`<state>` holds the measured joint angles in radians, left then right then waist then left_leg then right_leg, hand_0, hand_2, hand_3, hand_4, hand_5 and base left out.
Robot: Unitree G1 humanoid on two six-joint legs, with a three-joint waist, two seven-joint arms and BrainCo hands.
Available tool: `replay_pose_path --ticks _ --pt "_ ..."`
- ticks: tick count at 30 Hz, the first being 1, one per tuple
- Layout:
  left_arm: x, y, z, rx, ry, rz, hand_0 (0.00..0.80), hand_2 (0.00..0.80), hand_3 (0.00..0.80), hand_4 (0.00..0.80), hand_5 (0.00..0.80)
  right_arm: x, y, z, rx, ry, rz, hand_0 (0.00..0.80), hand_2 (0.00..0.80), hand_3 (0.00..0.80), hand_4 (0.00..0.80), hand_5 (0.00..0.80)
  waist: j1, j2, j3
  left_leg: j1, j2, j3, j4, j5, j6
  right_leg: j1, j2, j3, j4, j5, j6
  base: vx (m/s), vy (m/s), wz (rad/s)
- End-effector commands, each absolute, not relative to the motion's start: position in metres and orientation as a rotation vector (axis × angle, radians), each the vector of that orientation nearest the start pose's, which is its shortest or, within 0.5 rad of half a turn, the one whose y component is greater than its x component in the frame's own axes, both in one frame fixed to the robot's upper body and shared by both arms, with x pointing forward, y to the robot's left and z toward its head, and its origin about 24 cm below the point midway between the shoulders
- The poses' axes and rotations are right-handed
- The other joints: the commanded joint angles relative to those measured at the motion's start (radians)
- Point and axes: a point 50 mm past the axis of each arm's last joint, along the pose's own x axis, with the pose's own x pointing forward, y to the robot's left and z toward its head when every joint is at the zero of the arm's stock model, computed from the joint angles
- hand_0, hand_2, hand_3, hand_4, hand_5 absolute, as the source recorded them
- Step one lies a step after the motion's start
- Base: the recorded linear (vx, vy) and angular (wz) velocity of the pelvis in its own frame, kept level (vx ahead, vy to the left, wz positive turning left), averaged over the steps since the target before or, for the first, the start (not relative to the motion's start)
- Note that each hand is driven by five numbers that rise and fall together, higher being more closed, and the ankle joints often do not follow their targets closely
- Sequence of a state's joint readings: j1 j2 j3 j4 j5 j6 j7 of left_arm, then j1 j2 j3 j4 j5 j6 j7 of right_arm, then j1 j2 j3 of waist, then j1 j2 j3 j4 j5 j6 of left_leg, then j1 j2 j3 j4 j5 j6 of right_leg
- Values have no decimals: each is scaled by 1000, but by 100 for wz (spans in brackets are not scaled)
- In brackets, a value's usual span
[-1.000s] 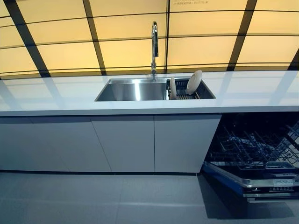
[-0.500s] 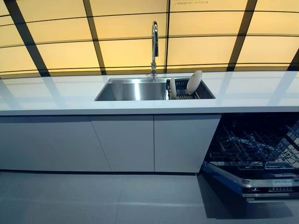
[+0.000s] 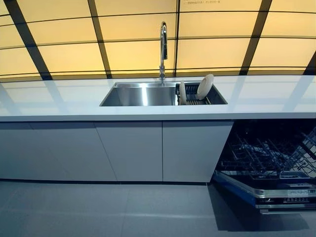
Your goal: Take plates into dishwasher
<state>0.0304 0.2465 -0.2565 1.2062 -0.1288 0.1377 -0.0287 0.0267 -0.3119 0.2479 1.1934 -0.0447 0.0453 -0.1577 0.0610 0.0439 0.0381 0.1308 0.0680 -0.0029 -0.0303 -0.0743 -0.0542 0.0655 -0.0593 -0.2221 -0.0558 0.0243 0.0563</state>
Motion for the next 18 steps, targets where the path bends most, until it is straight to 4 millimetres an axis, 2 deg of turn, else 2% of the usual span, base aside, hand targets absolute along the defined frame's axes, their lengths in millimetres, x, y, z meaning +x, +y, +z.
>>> replay_pose_path --ticks 1,7,12,13,15,16,17,18 --pt "80 241 -163 307 1374 11 0 0 0 0 0 98 -246 -156 -538 1224 -56 0 0 0 0 0 -5 -99 4 1 -116 47 -39 20 84 16 -12 48 48 -9 55 51 -49 0" --pt "77 243 -163 333 1392 8 0 0 0 0 0 98 -245 -157 -520 1234 -63 0 0 0 0 0 -7 -91 -2 -2 -113 44 -41 22 87 12 -5 45 67 -28 47 26 -68 0" --pt "78 247 -162 330 1388 39 0 0 0 0 0 102 -239 -157 -507 1221 -34 0 0 0 0 0 -18 -80 8 -8 -99 25 4 10 86 3 14 61 105 -58 20 28 -93 1" --pt "80 247 -161 324 1380 50 0 0 0 0 0 103 -240 -157 -514 1222 -32 0 0 0 0 0 -20 -84 13 -15 -93 22 34 3 81 2 16 64 110 -61 12 5 -81 8" --pt "86 247 -160 312 1348 63 0 0 0 0 0 105 -244 -155 -525 1223 -30 0 0 0 0 0 -22 -115 40 -86 -85 17 236 -28 69 -9 -1 80 134 -65 -9 -18 -84 16" --pt "91 246 -159 314 1318 66 0 0 0 0 0 106 -247 -154 -539 1222 -27 0 0 0 0 0 -20 -126 62 -157 -85 19 365 0 61 -14 -2 95 146 -70 -24 -25 -68 14" --pt "93 245 -159 310 1310 66 0 0 0 0 0 106 -249 -153 -545 1223 -27 0 0 0 0 0 -18 -128 71 -188 -84 26 407 19 57 -15 -1 96 150 -70 -30 -15 -53 9" --pt "96 243 -159 294 1299 65 0 0 0 0 0 107 -253 -152 -554 1225 -33 0 0 0 0 0 -9 -124 90 -261 -76 47 451 66 47 -8 6 101 155 -75 -37 87 12 4"
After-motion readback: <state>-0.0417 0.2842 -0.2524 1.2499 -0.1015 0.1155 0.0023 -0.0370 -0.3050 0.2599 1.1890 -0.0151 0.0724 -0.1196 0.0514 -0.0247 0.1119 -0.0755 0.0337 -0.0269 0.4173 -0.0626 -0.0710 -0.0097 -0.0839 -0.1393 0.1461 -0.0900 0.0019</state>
